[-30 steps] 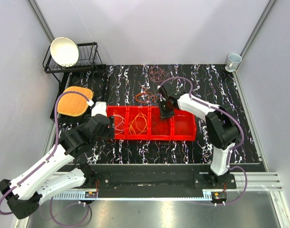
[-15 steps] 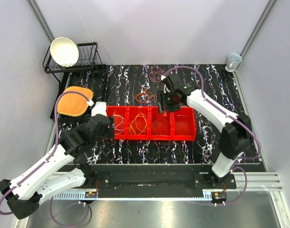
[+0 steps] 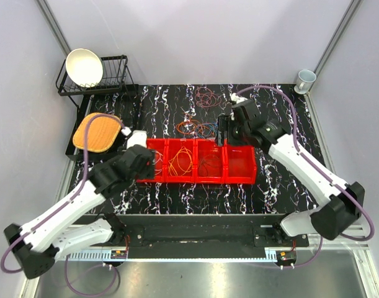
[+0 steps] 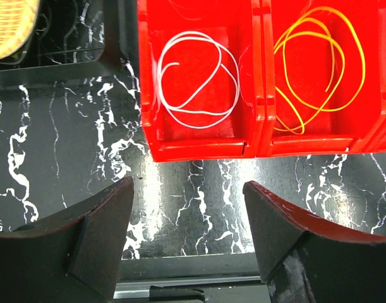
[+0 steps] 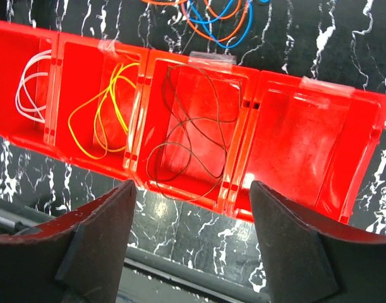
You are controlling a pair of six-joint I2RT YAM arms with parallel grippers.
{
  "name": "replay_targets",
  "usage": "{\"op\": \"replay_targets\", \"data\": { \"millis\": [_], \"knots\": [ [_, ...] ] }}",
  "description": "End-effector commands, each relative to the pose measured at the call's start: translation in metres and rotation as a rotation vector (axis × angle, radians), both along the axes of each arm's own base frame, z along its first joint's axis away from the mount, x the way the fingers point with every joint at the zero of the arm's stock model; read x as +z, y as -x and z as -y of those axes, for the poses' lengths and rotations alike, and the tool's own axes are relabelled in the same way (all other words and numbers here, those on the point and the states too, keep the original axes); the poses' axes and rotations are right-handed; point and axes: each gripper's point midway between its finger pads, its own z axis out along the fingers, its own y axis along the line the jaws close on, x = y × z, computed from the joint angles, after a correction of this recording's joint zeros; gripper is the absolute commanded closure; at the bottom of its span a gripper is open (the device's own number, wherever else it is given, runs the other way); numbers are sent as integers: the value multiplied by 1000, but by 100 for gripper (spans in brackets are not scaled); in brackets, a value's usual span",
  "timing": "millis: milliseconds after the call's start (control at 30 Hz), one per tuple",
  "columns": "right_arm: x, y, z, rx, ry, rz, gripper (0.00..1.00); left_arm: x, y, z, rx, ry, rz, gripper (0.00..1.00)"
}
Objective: Untangle the cables
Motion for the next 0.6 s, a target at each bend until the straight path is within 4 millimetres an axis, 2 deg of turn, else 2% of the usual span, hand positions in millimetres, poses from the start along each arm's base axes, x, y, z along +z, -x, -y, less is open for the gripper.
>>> {"op": "replay_targets", "data": {
  "millis": [0, 100, 133, 167, 200, 233, 267, 300, 333, 367, 400, 433, 467, 533, 567],
  "knots": [
    [5, -12, 2, -87, -53, 94, 17, 30, -32, 37, -46, 62, 65, 27],
    [9, -25, 2, -91, -26, 137, 12, 39, -42, 46, -69, 40, 68, 27],
    [9, -30, 2, -98, -15, 143, 11, 39, -39, 43, -71, 22, 52, 28],
    [19, -38, -1, -101, -19, 167, 9, 40, -38, 41, -65, 15, 50, 28],
    [10, -47, -2, -97, 13, 158, 9, 42, -36, 35, -50, 8, 55, 28],
    [11, -55, -5, -91, 18, 163, 9, 38, -32, 29, -43, -8, 41, 28],
    [23, -66, -9, -86, 6, 188, 10, 36, -28, 25, -33, -8, 41, 28],
    [12, -80, -12, -75, 28, 166, 10, 31, -21, 16, -22, -9, 43, 28],
    [11, -87, -15, -67, 27, 160, 11, 26, -16, 12, -17, -11, 32, 27],
    [14, -104, -23, -62, 21, 164, 11, 26, -10, 7, -11, 10, 42, 27],
    [14, -111, -27, -50, 8, 154, 12, 15, -4, 4, -17, 6, 23, 26],
    [14, -119, -28, -51, 2, 147, 14, 12, -1, 2, -18, 12, 21, 25],
    [12, -133, -35, -46, -8, 145, 14, 13, 1, -1, 1, 40, 36, 24],
    [6, -142, -48, -15, -30, 122, 15, 12, 4, 1, -10, 66, 38, 23],
    [0, -154, -56, -3, -33, 115, 16, 14, 5, 2, -22, 74, 45, 23]
  ]
}}
